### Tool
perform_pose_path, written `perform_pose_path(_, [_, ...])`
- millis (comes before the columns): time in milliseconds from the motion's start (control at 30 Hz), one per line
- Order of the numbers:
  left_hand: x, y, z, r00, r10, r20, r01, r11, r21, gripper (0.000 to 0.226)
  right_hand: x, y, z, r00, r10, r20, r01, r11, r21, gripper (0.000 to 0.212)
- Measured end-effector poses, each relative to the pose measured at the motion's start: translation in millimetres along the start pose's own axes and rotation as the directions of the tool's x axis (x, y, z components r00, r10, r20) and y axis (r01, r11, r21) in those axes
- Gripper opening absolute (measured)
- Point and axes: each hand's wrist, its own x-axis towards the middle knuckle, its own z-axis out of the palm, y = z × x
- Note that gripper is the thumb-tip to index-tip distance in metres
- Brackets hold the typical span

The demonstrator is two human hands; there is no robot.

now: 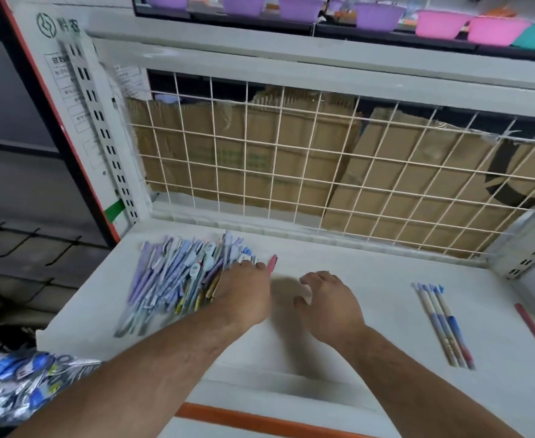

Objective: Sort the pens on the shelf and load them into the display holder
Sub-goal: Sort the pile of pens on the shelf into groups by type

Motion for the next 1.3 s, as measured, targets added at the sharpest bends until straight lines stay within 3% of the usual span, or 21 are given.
perform_pose_path(200, [13, 1, 0, 0.998, 0.056, 0.017, -0.055, 0.996, -0.067, 0.043, 0, -5, -2, 0.999, 0.053, 0.004, -0.053, 0.999, -0.006, 0.034])
perform_pose_path(300, [19, 2, 2, 0.998, 0.01, 0.065, 0.002, 0.982, -0.188, 0.046, 1, -4, -8, 0.997, 0.08, 0.012, -0.08, 0.996, 0.024, 0.037])
perform_pose_path(467, [26, 5, 6, 0.996, -0.07, 0.046, 0.082, 0.935, -0.346, 0.026, 1, -4, -15, 0.993, 0.114, 0.016, -0.115, 0.992, 0.052, 0.035])
perform_pose_path(567, [29, 6, 8, 0.988, -0.089, 0.123, 0.134, 0.895, -0.425, 0.026, 0, -2, -14, 0.993, 0.12, 0.019, -0.121, 0.991, 0.066, 0.034])
perform_pose_path(800, [33, 19, 5, 0.97, 0.017, 0.243, 0.064, 0.944, -0.322, 0.025, -2, 6, -13, 0.991, 0.129, 0.043, -0.132, 0.99, 0.05, 0.033])
perform_pose_path(933, [35, 20, 4, 0.956, -0.008, 0.293, 0.135, 0.9, -0.414, 0.022, -8, 8, -16, 0.985, 0.167, 0.048, -0.17, 0.983, 0.071, 0.026])
perform_pose_path(1000, [37, 22, 0, 0.938, -0.051, 0.344, 0.246, 0.798, -0.55, 0.009, -12, 8, -18, 0.974, 0.215, 0.076, -0.225, 0.961, 0.163, 0.02])
perform_pose_path(1033, [39, 24, 0, 0.923, -0.064, 0.38, 0.32, 0.676, -0.664, 0.008, -13, 8, -20, 0.967, 0.238, 0.09, -0.253, 0.94, 0.23, 0.017])
perform_pose_path(1100, [39, 31, -3, 0.892, -0.033, 0.451, 0.436, 0.329, -0.838, 0.005, -16, 9, -23, 0.957, 0.272, 0.099, -0.289, 0.887, 0.36, 0.013])
perform_pose_path(1167, [37, 39, -7, 0.871, 0.039, 0.49, 0.486, 0.081, -0.87, 0.002, -19, 10, -27, 0.946, 0.308, 0.099, -0.318, 0.83, 0.458, 0.013])
perform_pose_path(1233, [35, 48, -8, 0.862, 0.119, 0.492, 0.496, -0.005, -0.868, 0.006, -23, 13, -30, 0.939, 0.329, 0.099, -0.333, 0.802, 0.495, 0.019])
perform_pose_path(1300, [32, 59, -9, 0.856, 0.187, 0.481, 0.493, -0.016, -0.87, 0.008, -29, 18, -34, 0.934, 0.342, 0.1, -0.341, 0.776, 0.53, 0.019])
